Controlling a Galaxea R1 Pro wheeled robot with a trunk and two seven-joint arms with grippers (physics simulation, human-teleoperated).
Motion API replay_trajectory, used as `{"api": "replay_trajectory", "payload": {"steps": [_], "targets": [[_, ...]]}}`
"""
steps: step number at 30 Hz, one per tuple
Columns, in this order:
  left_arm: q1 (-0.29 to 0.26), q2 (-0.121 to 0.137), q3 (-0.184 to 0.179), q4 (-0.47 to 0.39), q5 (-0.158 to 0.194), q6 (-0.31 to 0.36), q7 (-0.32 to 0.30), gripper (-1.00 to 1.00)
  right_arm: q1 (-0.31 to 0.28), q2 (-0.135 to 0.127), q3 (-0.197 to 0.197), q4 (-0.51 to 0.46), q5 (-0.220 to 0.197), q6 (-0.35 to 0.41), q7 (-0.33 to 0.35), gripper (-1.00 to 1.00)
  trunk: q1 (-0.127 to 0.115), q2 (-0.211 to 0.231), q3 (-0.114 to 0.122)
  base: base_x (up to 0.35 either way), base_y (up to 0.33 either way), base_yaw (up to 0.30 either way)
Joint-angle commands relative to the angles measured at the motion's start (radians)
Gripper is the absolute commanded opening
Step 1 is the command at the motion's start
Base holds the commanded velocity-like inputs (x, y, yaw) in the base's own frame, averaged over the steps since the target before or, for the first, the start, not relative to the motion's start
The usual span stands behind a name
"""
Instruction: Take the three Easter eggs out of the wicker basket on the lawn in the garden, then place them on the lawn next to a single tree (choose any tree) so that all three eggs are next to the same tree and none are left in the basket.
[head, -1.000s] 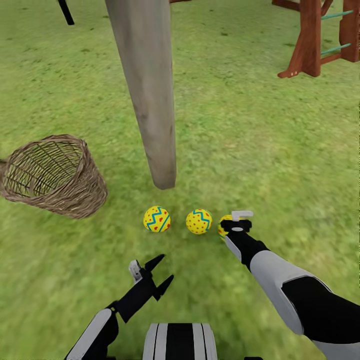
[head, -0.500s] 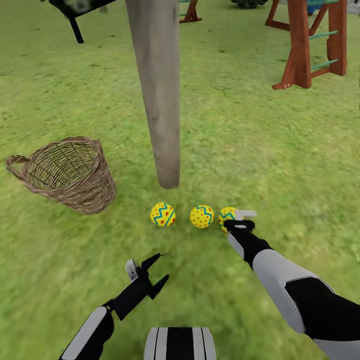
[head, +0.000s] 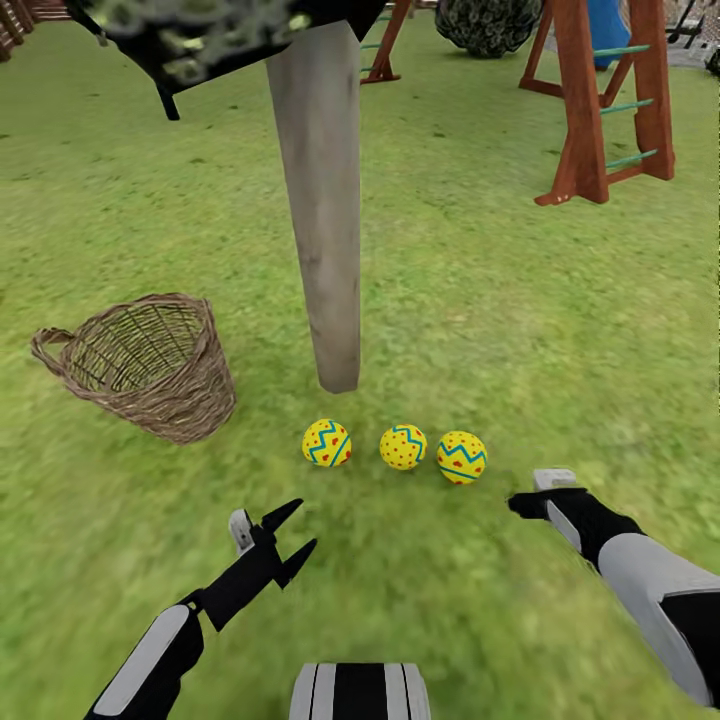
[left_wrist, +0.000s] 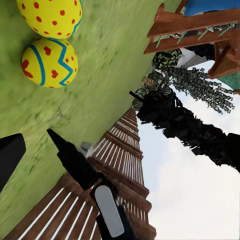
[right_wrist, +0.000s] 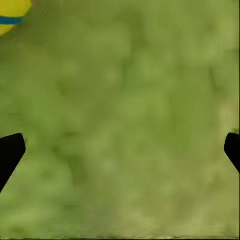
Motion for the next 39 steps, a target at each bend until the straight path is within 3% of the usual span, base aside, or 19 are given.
{"api": "replay_trajectory", "payload": {"steps": [1,3,5,9,10,12,14,18,21,22,25,26,30,33,35,39], "targets": [[-0.001,0.002,-0.001,0.001,0.003,0.001,-0.003,1.0,0.012,-0.021,0.006,-0.001,-0.011,0.005,0.059,1.0,-0.001,0.0,0.003,0.0,0.0,0.0],[-0.001,0.001,0.026,0.044,0.004,0.002,-0.005,1.0,0.034,-0.043,-0.01,0.02,-0.011,0.001,0.149,1.0,-0.001,0.001,0.011,0.0,0.0,0.0],[-0.001,-0.006,0.031,0.074,0.002,0.002,-0.004,1.0,0.054,-0.045,-0.012,0.041,-0.011,-0.003,0.184,1.0,-0.002,0.001,0.019,0.0,0.0,0.0],[-0.001,-0.015,0.023,0.084,-0.006,0.002,0.001,1.0,0.088,-0.042,-0.013,0.104,-0.01,-0.009,0.336,1.0,-0.004,0.002,0.034,0.0,0.0,0.0],[-0.001,-0.011,0.023,0.085,-0.022,0.001,0.005,1.0,0.093,-0.041,-0.013,0.116,-0.009,-0.011,0.345,1.0,-0.005,0.002,0.038,0.0,0.0,0.0],[-0.001,-0.007,0.023,0.085,-0.116,0.002,0.007,1.0,0.119,-0.038,-0.013,0.124,-0.008,-0.031,0.349,1.0,-0.006,0.003,0.046,0.0,0.0,0.0],[-0.001,-0.009,0.023,0.087,-0.242,0.003,0.005,1.0,0.149,-0.036,-0.012,0.127,-0.008,-0.112,0.348,1.0,-0.006,0.003,0.054,0.0,0.0,0.0],[0.0,-0.004,0.017,0.087,-0.32,0.006,0.005,1.0,0.204,-0.034,-0.011,0.126,-0.005,-0.284,0.347,1.0,-0.008,0.004,0.069,0.0,0.0,0.0],[0.0,-0.006,0.009,0.112,-0.442,0.009,0.002,1.0,0.219,-0.035,-0.011,0.126,-0.005,-0.303,0.349,1.0,-0.01,0.005,0.081,0.0,0.0,0.0],[0.001,-0.007,0.009,0.126,-0.468,0.009,0.0,1.0,0.223,-0.034,-0.011,0.126,-0.005,-0.304,0.35,1.0,-0.01,0.005,0.085,0.0,0.0,0.0],[0.001,-0.004,0.009,0.144,-0.485,0.008,0.0,1.0,0.228,-0.032,-0.011,0.127,-0.004,-0.305,0.351,1.0,-0.011,0.006,0.096,0.0,0.0,0.0],[0.001,-0.005,0.008,0.154,-0.486,0.007,0.0,1.0,0.246,-0.017,-0.011,0.129,-0.004,-0.31,0.35,1.0,-0.012,0.006,0.1,0.0,0.0,0.0],[0.001,-0.004,0.009,0.159,-0.489,0.004,0.0,1.0,0.273,0.005,-0.011,0.148,-0.008,-0.425,0.346,1.0,-0.014,0.007,0.116,0.0,0.0,0.0],[0.001,-0.001,0.009,0.159,-0.491,0.004,0.002,1.0,0.293,0.008,-0.011,0.169,-0.008,-0.481,0.344,1.0,-0.015,0.008,0.127,0.0,0.0,0.0],[0.001,0.015,0.009,0.158,-0.491,0.004,0.002,1.0,0.304,0.009,-0.011,0.174,-0.007,-0.508,0.344,1.0,-0.016,0.008,0.135,0.0,0.0,0.0],[0.001,0.026,0.008,0.158,-0.491,0.004,0.003,1.0,0.31,0.009,-0.011,0.175,-0.007,-0.524,0.344,1.0,-0.018,0.009,0.15,0.0,0.0,0.0]]}}
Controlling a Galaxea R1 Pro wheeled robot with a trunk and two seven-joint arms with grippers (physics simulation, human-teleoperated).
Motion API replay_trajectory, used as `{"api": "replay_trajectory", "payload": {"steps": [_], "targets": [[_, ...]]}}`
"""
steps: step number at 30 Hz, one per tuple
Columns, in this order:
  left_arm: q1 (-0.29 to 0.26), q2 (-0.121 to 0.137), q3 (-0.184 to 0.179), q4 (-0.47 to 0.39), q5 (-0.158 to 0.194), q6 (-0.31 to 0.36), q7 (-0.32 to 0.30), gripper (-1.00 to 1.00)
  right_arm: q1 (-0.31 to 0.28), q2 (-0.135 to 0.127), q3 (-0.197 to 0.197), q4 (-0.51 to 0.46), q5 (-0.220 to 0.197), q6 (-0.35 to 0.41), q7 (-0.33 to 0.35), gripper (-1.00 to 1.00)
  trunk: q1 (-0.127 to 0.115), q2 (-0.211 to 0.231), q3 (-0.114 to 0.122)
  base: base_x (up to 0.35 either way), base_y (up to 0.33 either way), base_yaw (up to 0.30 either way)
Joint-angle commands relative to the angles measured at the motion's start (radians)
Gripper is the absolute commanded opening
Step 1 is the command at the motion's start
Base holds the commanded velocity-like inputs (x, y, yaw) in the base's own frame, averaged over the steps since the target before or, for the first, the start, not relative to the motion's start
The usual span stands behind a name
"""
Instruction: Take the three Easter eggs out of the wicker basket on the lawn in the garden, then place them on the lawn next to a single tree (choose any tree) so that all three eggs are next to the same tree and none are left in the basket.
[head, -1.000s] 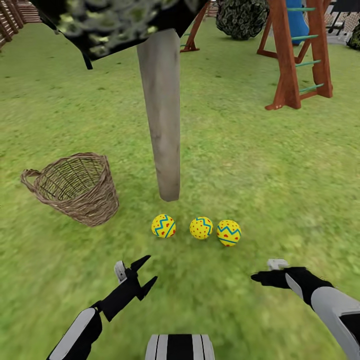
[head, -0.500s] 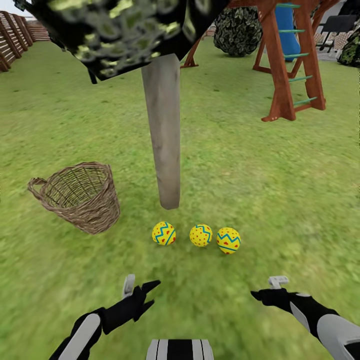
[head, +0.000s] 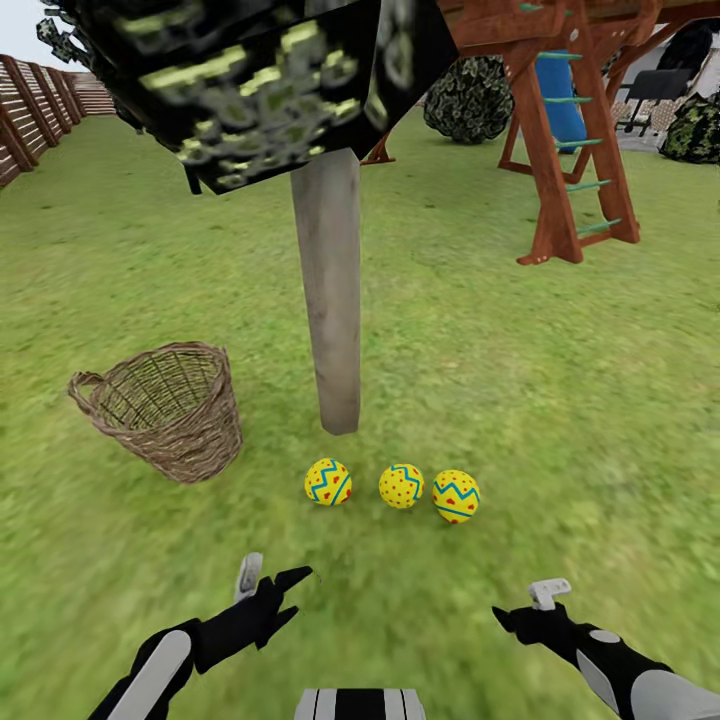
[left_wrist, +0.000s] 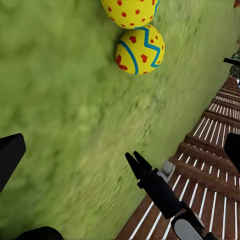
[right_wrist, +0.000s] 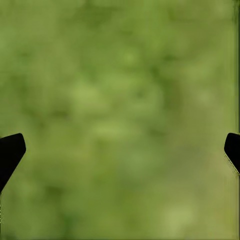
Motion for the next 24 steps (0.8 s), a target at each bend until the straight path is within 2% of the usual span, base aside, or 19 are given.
{"api": "replay_trajectory", "payload": {"steps": [1,2,5,8,15,20,22,24], "targets": [[0.0,0.002,-0.002,0.0,-0.002,0.002,-0.001,1.0,0.0,0.0,0.009,0.001,-0.01,-0.005,0.003,1.0,-0.001,0.0,0.003,0.0,0.0,0.0],[0.0,0.002,-0.002,0.0,-0.014,0.002,-0.001,1.0,0.0,0.001,0.009,0.001,-0.01,-0.005,0.003,1.0,-0.001,0.0,0.007,0.0,0.0,0.0],[0.0,0.002,-0.001,0.001,-0.093,0.002,-0.003,1.0,0.0,0.006,0.009,0.002,-0.011,-0.006,0.003,1.0,-0.002,0.001,0.019,0.0,0.0,0.0],[0.0,-0.001,0.001,0.002,-0.128,0.002,-0.003,1.0,0.001,0.013,0.009,0.002,-0.01,-0.006,0.003,1.0,-0.004,0.002,0.03,0.0,0.0,0.0],[0.001,0.014,0.005,0.077,-0.138,-0.004,0.001,1.0,0.002,0.02,0.009,0.004,-0.011,-0.004,0.003,1.0,-0.007,0.003,0.057,0.0,0.0,0.0],[0.001,0.033,0.006,0.131,-0.14,-0.036,0.005,1.0,0.025,0.027,0.009,0.003,-0.01,-0.005,0.003,1.0,-0.009,0.004,0.077,0.0,0.0,0.0],[0.002,0.038,0.005,0.139,-0.153,-0.044,0.028,1.0,0.029,0.027,0.009,0.004,-0.01,-0.005,0.003,1.0,-0.01,0.005,0.084,0.0,0.0,0.0],[0.002,0.039,0.004,0.141,-0.19,-0.046,0.067,1.0,0.037,0.027,0.009,0.004,-0.009,-0.005,0.002,1.0,-0.011,0.005,0.092,0.0,0.0,0.0]]}}
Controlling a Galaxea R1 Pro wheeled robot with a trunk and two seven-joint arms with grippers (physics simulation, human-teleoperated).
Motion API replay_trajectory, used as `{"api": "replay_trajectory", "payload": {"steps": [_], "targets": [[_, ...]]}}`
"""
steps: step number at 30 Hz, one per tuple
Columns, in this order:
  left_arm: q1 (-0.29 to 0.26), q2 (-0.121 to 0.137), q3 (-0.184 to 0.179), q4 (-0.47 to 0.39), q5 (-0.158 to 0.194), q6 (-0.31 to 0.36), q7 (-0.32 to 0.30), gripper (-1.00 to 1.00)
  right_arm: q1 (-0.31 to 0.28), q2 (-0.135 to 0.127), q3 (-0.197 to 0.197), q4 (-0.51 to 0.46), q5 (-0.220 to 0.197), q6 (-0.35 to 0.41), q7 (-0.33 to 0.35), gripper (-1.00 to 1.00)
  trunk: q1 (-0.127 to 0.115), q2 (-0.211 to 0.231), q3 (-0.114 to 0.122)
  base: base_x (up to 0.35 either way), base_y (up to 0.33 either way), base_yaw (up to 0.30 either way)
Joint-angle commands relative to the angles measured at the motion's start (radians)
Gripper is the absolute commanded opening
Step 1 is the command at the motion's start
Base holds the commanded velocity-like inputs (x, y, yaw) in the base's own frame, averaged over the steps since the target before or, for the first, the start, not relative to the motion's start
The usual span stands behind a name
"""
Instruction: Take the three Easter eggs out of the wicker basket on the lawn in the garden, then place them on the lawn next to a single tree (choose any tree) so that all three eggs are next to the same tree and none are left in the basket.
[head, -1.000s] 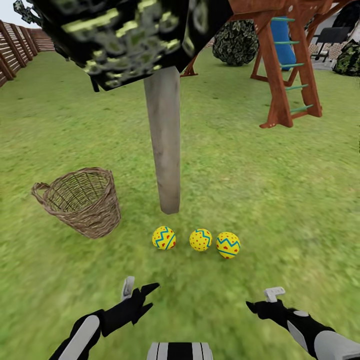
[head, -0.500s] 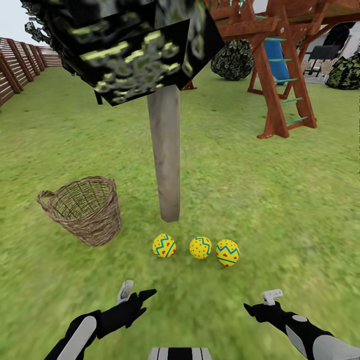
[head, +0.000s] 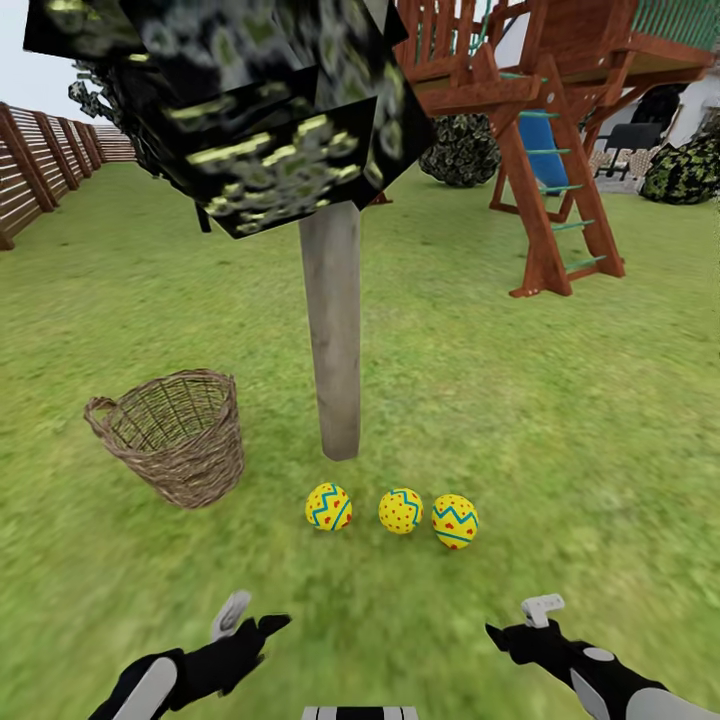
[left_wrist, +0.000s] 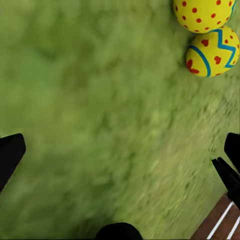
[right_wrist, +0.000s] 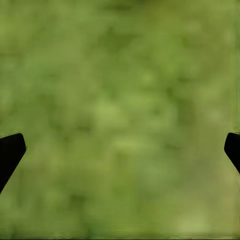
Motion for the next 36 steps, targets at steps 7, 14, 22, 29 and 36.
{"api": "replay_trajectory", "payload": {"steps": [7,14,22,29,36], "targets": [[0.005,-0.013,-0.005,0.035,-0.052,-0.039,0.194,1.0,0.009,0.0,0.01,0.032,-0.005,-0.004,-0.168,1.0,-0.003,0.001,0.026,0.0,0.0,0.0],[0.006,-0.036,-0.006,0.097,-0.054,-0.116,0.313,1.0,0.047,0.011,0.011,0.04,-0.001,-0.006,-0.231,1.0,-0.026,0.041,0.049,0.0,0.0,0.0],[0.007,-0.048,-0.008,0.156,-0.055,-0.227,0.435,1.0,0.062,0.022,0.012,0.042,-0.001,-0.004,-0.233,1.0,-0.056,0.097,0.074,0.0,0.0,0.0],[0.007,-0.046,-0.008,0.182,-0.055,-0.233,0.51,1.0,0.093,0.034,0.012,0.043,-0.002,0.0,-0.234,1.0,-0.083,0.146,0.096,0.0,0.0,0.0],[0.008,-0.05,-0.008,0.248,-0.055,-0.233,0.541,1.0,0.139,0.035,0.011,0.044,-0.003,0.006,-0.234,1.0,-0.11,0.195,0.118,0.0,0.0,0.0]]}}
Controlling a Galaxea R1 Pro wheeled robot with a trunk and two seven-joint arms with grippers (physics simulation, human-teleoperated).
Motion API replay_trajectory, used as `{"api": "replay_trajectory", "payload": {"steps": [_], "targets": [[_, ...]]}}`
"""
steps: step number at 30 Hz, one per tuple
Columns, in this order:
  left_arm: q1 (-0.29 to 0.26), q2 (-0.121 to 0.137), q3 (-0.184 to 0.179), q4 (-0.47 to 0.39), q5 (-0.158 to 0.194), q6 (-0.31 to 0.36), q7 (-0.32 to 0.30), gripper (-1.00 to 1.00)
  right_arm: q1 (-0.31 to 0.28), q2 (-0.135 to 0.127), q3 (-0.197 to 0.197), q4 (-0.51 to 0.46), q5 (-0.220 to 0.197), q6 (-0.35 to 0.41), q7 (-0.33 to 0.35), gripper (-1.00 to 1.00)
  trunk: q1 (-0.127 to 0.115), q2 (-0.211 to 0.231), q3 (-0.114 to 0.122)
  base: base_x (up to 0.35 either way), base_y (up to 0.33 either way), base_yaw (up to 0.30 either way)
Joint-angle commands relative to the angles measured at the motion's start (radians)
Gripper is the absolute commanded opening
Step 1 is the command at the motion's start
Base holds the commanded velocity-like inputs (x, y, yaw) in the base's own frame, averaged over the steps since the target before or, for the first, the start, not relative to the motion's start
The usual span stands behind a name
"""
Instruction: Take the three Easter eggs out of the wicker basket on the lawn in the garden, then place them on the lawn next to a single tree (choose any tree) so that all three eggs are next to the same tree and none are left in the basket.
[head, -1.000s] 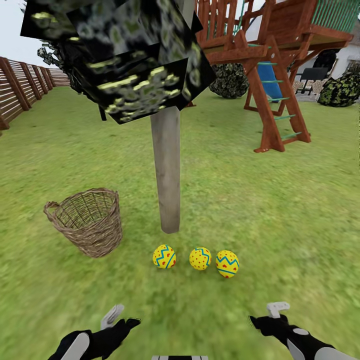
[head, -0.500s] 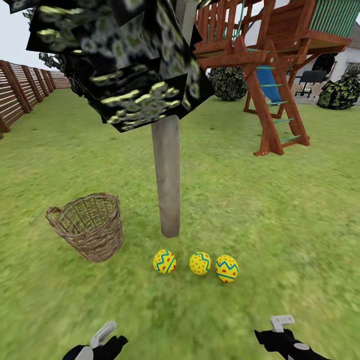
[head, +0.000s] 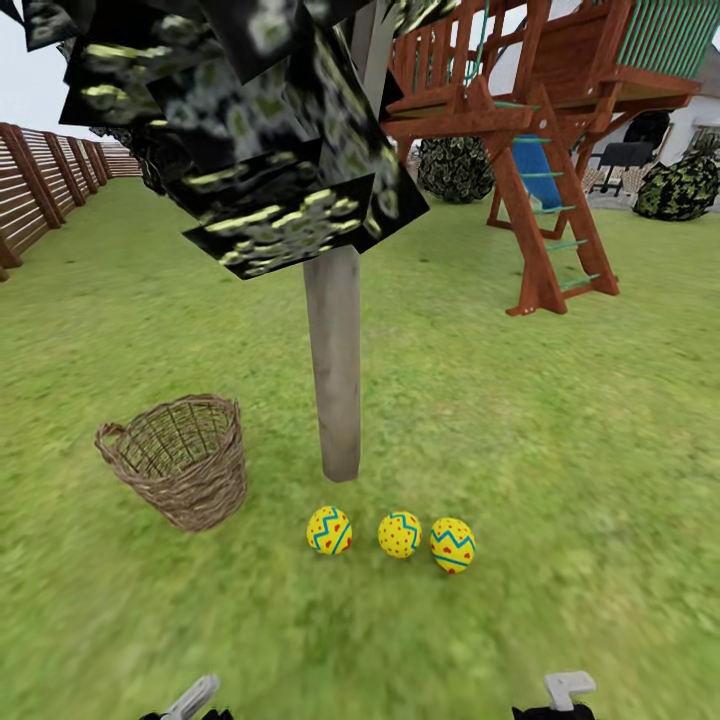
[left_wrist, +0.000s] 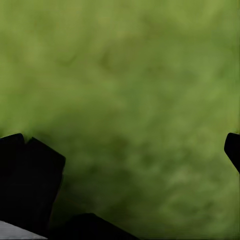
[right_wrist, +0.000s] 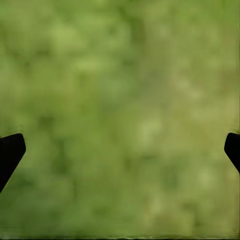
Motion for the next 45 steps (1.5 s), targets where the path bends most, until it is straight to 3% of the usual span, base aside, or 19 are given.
{"api": "replay_trajectory", "payload": {"steps": [1,11,17,24,30,41,43,45], "targets": [[-0.001,0.001,-0.007,0.004,0.01,0.0,0.01,1.0,0.005,0.0,0.007,0.001,-0.011,-0.003,0.004,1.0,-0.004,0.007,0.002,0.0,0.0,0.0],[-0.001,0.002,-0.01,0.088,0.009,-0.009,0.009,1.0,0.061,0.003,0.009,0.002,-0.013,-0.004,0.005,1.0,-0.042,0.077,0.034,0.0,0.0,0.0],[-0.001,0.003,-0.055,0.104,-0.047,-0.016,0.009,1.0,0.101,0.032,0.007,0.013,-0.013,-0.008,0.004,1.0,-0.065,0.119,0.053,0.0,0.0,0.0],[-0.001,0.001,-0.06,0.203,-0.055,-0.017,0.005,1.0,0.121,0.035,0.007,0.034,-0.011,-0.006,0.004,1.0,-0.092,0.168,0.074,0.0,0.0,0.0],[-0.002,-0.002,-0.062,0.29,-0.055,-0.102,0.004,1.0,0.128,0.035,0.007,0.041,-0.011,-0.007,0.004,1.0,-0.115,0.21,0.093,0.0,0.0,0.0],[-0.002,0.002,-0.065,0.386,-0.057,-0.139,0.004,1.0,0.128,0.035,0.007,0.042,-0.011,-0.007,0.004,1.0,-0.157,0.287,0.128,0.0,0.0,0.0],[-0.002,0.002,-0.082,0.418,-0.059,-0.172,0.003,1.0,0.128,0.035,0.007,0.042,-0.011,-0.007,0.004,1.0,-0.165,0.301,0.134,0.0,0.0,0.0],[-0.002,0.001,-0.121,0.432,-0.065,-0.199,0.002,1.0,0.128,0.035,0.007,0.042,-0.011,-0.007,0.004,1.0,-0.173,0.315,0.14,0.0,0.0,0.0]]}}
